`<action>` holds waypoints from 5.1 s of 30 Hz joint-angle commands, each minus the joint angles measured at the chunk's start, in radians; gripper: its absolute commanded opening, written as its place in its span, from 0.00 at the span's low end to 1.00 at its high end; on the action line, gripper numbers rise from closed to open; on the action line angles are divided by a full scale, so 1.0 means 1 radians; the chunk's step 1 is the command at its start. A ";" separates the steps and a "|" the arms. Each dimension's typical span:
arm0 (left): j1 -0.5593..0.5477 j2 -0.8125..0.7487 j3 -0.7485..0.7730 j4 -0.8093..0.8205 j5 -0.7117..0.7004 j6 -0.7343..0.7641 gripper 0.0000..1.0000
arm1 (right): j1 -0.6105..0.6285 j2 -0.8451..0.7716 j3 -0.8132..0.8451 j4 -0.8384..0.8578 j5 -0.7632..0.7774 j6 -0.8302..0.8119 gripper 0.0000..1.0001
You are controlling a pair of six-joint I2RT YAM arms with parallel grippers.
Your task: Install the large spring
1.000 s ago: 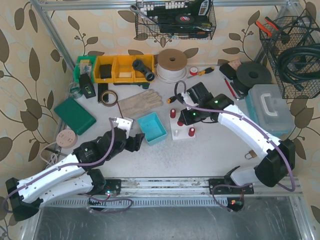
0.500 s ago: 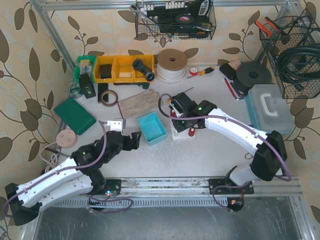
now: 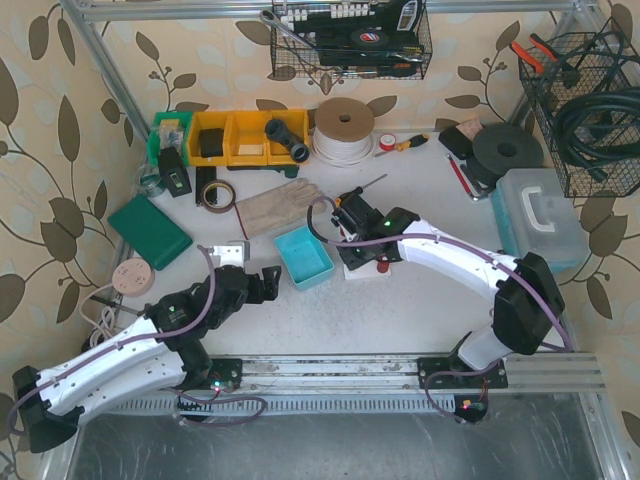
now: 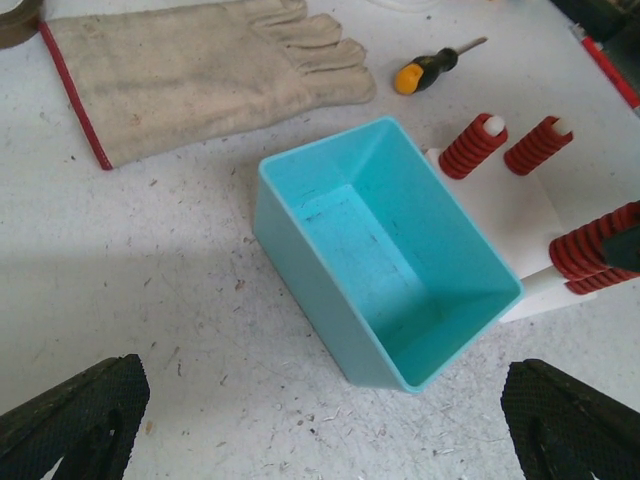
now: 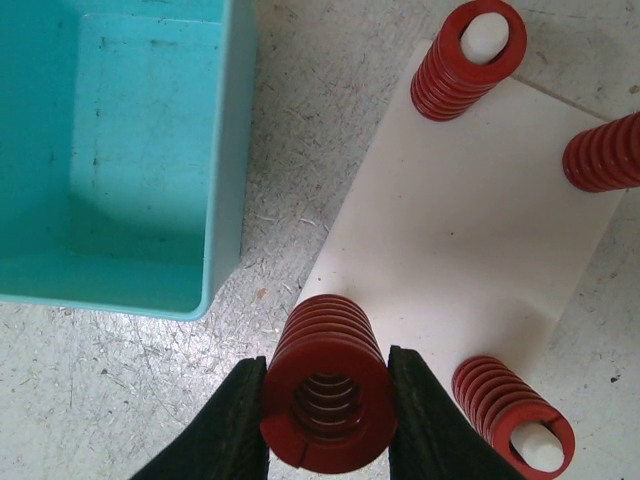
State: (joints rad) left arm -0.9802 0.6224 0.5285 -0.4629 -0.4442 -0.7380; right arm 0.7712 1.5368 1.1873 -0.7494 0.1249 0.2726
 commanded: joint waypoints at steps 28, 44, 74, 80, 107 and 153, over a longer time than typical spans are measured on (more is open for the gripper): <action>0.055 0.009 0.007 0.033 0.023 -0.015 0.98 | 0.022 -0.049 -0.102 -0.003 0.038 0.054 0.00; 0.065 0.011 0.002 0.036 0.032 -0.018 0.98 | 0.022 0.045 -0.160 0.188 0.029 0.146 0.00; 0.077 0.033 0.079 0.132 -0.414 0.132 0.99 | 0.002 -0.584 -0.531 0.570 0.842 -0.033 1.00; 0.323 0.182 0.035 0.421 -0.441 0.485 0.98 | -0.172 -0.669 -0.725 0.817 0.854 -0.148 1.00; 0.819 0.649 -0.068 0.992 -0.030 0.801 0.99 | -0.596 -0.082 -0.949 1.817 0.336 -0.443 1.00; 0.920 0.883 -0.166 1.262 0.275 0.851 0.99 | -0.648 -0.025 -0.874 1.716 0.270 -0.411 1.00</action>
State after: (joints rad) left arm -0.0650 1.5009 0.3363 0.7929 -0.2016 0.1265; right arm 0.1284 1.5196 0.2874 0.9749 0.4095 -0.1570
